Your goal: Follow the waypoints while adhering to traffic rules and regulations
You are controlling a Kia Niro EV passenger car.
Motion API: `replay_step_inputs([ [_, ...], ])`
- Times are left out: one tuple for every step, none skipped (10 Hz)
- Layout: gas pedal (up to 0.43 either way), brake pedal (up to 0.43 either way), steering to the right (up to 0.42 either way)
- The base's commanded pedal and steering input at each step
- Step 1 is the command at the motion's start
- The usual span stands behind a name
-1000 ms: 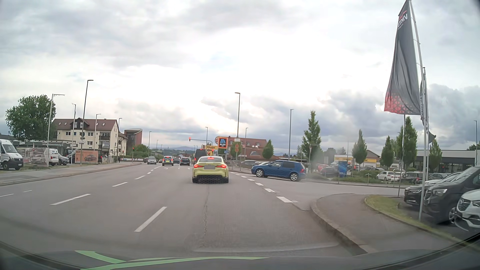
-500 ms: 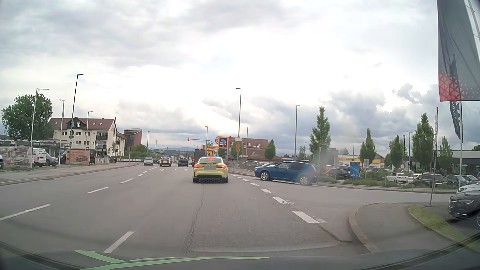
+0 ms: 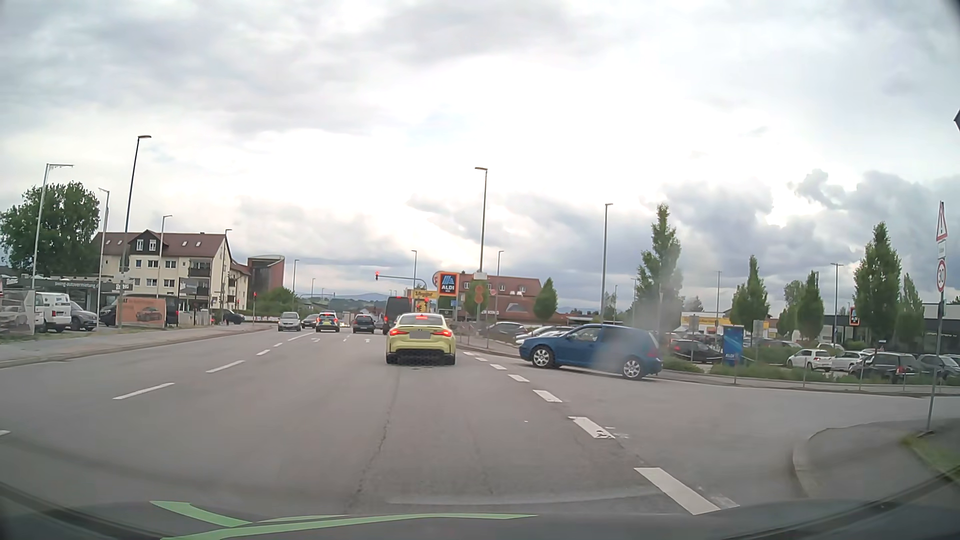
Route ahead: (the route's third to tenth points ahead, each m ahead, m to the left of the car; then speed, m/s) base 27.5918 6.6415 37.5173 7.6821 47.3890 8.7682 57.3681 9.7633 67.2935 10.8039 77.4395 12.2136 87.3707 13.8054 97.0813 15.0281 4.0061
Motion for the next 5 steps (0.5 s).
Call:
replay_step_inputs([
  [0.000, 0.244, -0.007],
  [0.000, 0.244, -0.008],
  [0.000, 0.244, -0.008],
  [0.000, 0.244, -0.009],
  [0.000, 0.244, -0.011],
])
